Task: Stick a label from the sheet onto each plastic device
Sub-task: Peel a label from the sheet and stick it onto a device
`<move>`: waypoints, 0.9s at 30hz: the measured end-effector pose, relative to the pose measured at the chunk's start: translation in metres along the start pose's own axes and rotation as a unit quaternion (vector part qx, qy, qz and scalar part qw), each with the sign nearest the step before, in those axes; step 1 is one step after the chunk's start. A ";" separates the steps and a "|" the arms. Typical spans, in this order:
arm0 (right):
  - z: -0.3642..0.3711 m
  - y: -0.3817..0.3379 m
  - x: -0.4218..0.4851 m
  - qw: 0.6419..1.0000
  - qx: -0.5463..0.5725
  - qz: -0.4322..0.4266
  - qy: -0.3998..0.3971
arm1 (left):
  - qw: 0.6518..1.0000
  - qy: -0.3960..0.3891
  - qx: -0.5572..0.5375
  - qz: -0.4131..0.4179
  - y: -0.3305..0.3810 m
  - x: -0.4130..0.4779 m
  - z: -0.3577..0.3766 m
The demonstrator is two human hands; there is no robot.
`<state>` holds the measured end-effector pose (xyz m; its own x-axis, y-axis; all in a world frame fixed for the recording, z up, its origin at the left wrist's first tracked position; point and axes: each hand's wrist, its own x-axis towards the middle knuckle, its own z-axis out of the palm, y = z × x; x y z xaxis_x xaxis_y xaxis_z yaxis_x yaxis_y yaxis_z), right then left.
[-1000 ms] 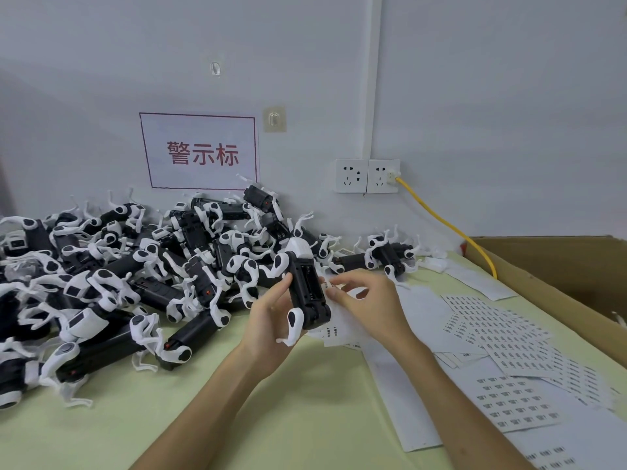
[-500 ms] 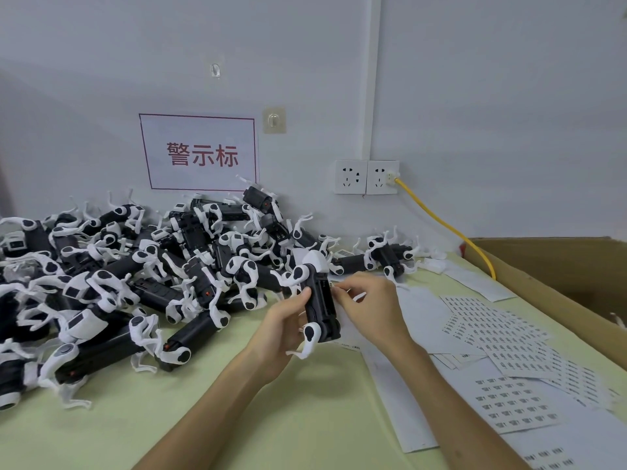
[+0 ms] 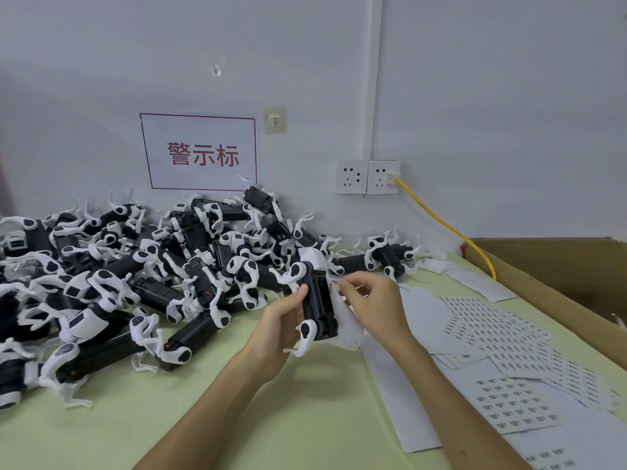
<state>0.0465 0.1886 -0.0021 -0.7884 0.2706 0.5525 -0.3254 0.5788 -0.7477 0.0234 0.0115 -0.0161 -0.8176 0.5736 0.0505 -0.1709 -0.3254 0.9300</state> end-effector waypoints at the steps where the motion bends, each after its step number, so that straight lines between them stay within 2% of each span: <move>1: -0.001 -0.001 0.000 1.000 0.000 0.003 0.003 | 1.000 -0.001 0.000 0.002 0.000 0.000 0.000; 7: -0.005 -0.002 -0.001 0.999 0.033 0.018 0.036 | 1.000 0.013 0.006 0.005 0.001 0.000 -0.001; 13: -0.006 -0.004 -0.001 0.998 0.025 0.020 0.048 | 0.986 0.142 0.070 0.055 0.002 0.001 -0.001; 15: -0.006 -0.005 -0.002 0.998 0.029 0.017 0.051 | 0.989 0.118 0.051 0.078 0.007 -0.001 -0.002; 20: -0.005 -0.009 -0.002 0.997 0.066 0.000 0.040 | 0.997 0.044 -0.022 0.054 0.015 -0.004 0.001; 27: 0.000 -0.010 -0.004 0.995 0.095 -0.022 0.009 | 0.997 0.053 -0.042 0.032 0.016 -0.005 0.002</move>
<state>0.0533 0.1819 0.0032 -0.7622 0.2637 0.5911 -0.4529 0.4351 -0.7782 0.0262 0.0049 -0.0007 -0.8812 0.4681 0.0662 -0.1583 -0.4241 0.8917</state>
